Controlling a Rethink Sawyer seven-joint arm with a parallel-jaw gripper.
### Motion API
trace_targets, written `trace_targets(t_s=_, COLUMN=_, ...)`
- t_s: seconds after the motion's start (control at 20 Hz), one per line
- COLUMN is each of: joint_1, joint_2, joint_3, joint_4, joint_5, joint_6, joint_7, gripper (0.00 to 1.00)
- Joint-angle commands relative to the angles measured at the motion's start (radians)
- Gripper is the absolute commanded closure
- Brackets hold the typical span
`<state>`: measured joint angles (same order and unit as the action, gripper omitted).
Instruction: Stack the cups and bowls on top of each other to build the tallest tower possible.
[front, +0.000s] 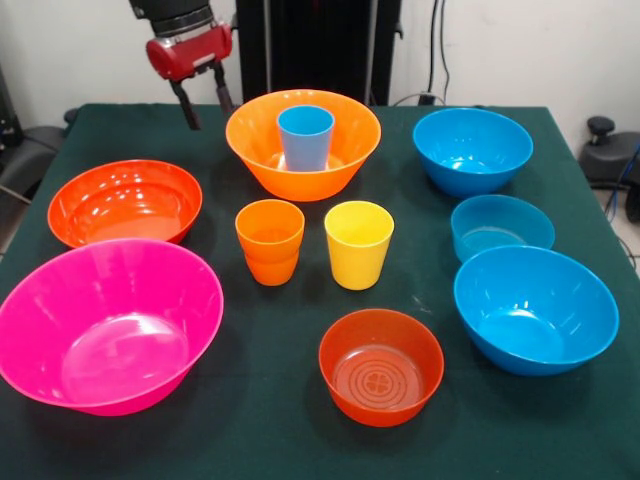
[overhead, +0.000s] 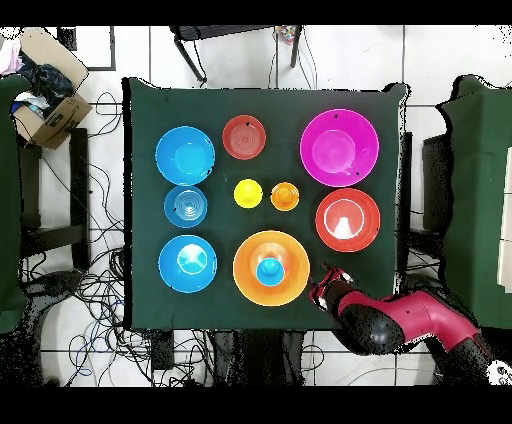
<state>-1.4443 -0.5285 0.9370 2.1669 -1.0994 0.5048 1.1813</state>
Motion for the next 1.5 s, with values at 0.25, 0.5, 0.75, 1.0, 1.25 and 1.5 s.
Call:
trace_targets(t_s=0.25, joint_1=0.033, joint_2=0.020, joint_3=-0.066, joint_4=-0.139, joint_5=-0.162, joint_6=0.100, joint_7=-0.446, gripper=0.00)
trace_targets(t_s=0.5, joint_1=0.028, joint_2=0.058, joint_3=-0.106, joint_4=-0.175, joint_5=-0.219, joint_6=0.058, joint_7=-0.443, gripper=0.00)
trace_targets(t_s=0.75, joint_1=-0.004, joint_2=0.080, joint_3=-0.111, joint_4=-0.212, joint_5=-0.233, joint_6=0.043, joint_7=-0.539, gripper=0.00)
trace_targets(t_s=1.0, joint_1=-0.024, joint_2=0.119, joint_3=-0.134, joint_4=-0.256, joint_5=-0.256, joint_6=0.022, joint_7=-0.591, gripper=0.00)
trace_targets(t_s=1.25, joint_1=-0.024, joint_2=0.148, joint_3=-0.157, joint_4=-0.281, joint_5=-0.274, joint_6=0.004, joint_7=-0.603, gripper=0.00)
trace_targets(t_s=1.5, joint_1=-0.035, joint_2=0.179, joint_3=-0.172, joint_4=-0.302, joint_5=-0.271, joint_6=0.008, joint_7=-0.658, gripper=0.00)
